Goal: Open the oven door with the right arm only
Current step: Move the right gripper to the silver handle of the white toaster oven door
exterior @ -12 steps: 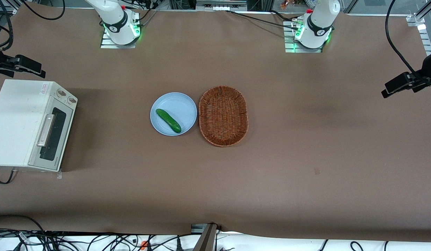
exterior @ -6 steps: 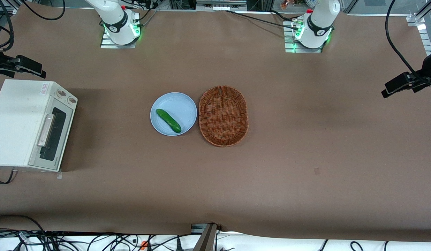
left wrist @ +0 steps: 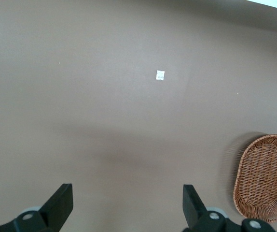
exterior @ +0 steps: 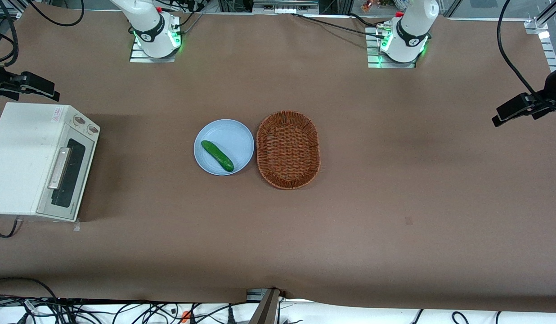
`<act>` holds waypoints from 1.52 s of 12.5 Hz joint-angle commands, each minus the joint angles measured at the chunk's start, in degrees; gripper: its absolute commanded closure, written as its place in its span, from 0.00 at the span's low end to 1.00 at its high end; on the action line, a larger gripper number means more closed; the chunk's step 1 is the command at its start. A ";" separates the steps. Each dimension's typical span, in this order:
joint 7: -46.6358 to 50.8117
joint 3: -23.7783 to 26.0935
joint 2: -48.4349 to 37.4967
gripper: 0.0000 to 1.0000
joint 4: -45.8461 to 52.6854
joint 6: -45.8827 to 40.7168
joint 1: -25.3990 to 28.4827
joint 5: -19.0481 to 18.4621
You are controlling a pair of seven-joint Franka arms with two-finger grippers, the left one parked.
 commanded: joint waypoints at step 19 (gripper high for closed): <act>0.07 1.00 14.96 0.93 -4.92 3.79 7.76 -14.18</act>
